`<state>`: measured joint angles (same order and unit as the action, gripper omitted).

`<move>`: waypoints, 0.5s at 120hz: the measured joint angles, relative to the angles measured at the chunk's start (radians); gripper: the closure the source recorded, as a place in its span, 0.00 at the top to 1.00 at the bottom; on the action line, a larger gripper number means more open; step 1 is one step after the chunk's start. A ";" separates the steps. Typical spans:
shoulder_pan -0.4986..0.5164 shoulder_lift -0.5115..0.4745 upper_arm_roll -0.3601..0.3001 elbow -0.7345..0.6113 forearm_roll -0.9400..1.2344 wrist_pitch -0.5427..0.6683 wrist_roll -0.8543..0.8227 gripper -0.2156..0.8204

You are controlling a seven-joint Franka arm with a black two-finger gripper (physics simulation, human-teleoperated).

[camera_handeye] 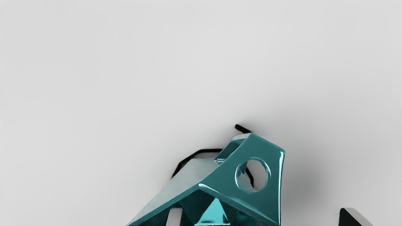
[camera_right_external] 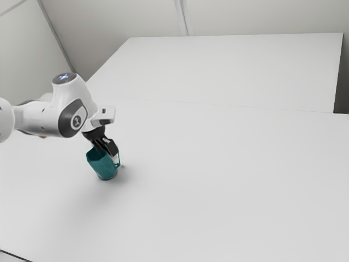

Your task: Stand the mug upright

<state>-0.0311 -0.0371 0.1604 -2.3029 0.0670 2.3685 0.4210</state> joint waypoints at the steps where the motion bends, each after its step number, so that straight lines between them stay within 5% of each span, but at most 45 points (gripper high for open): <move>1: 0.000 -0.002 0.000 0.001 0.000 -0.002 -0.001 0.73; 60: -0.023 -0.024 0.001 0.353 0.026 -0.332 -0.101 0.79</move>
<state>-0.0541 -0.0608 0.1617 -1.9501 0.0927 2.0369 0.3200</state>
